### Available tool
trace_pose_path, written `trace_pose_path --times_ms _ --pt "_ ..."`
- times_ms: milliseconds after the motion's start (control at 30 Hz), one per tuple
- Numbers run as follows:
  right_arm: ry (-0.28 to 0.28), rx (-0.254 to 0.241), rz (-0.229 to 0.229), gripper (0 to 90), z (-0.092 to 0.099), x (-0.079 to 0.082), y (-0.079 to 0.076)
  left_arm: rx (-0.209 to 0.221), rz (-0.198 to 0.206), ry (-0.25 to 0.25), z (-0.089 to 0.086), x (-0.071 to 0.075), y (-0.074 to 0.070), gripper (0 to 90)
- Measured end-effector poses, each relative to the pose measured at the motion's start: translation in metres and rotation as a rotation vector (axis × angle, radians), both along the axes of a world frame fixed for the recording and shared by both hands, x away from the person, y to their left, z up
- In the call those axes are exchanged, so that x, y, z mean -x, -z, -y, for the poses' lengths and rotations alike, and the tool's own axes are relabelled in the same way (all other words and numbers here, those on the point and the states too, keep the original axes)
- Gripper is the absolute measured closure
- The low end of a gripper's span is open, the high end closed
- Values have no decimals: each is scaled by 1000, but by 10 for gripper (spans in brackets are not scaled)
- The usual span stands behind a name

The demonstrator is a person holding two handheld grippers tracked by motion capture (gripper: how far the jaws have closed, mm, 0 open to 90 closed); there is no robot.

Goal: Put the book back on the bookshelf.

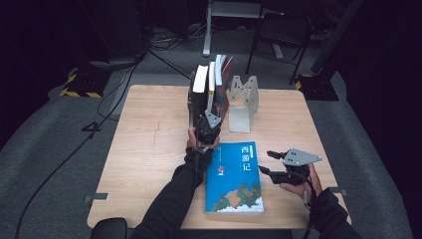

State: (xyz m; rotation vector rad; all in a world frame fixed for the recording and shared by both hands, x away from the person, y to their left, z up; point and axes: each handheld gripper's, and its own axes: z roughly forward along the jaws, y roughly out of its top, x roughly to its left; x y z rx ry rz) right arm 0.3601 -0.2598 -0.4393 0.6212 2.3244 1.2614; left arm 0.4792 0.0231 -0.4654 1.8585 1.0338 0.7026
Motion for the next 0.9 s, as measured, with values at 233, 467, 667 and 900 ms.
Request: trace_pose_path --times_ms 233,467,667,900 --pt "-3 0 1 373 0 1 0 0 -10 25 4 1 -4 767" --pt "-5 13 -6 372 1 4 0 -10 8 120 -14 17 -24 666" --pt "-13 23 -22 368 3 9 0 -30 39 210 -30 36 -36 640" --pt "-26 38 -44 364 7 16 2 -81 -9 307 -52 61 -30 555"
